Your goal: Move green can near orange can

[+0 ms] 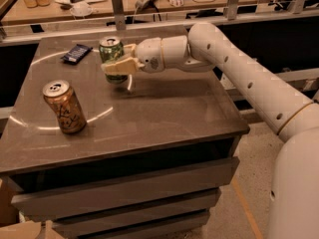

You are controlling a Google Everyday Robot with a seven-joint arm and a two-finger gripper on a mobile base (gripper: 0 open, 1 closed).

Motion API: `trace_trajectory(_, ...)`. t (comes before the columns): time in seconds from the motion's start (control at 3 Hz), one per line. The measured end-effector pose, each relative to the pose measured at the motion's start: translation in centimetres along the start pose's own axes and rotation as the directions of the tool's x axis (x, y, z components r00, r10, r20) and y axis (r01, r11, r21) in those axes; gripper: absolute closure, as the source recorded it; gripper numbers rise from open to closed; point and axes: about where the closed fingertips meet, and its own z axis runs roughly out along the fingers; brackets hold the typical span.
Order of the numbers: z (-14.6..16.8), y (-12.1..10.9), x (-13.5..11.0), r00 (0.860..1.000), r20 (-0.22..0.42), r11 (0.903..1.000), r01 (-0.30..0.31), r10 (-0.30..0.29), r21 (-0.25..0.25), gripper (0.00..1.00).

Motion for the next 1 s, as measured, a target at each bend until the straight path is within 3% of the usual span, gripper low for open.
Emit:
trace_trajectory(0.33, 2.8, 3.6, 0.0, 1.000, 0.022, 0.9975, -0.011, 0.012, -0.070, 1.00)
trace_trajectory(0.67, 4.1, 6.2, 0.4, 0.999, 0.024, 0.9947, -0.025, 0.028, -0.100, 1.00)
trace_trajectory(1.0, 3.4, 7.7, 1.0, 0.999, 0.013, 0.9958, -0.049, 0.050, -0.077, 1.00)
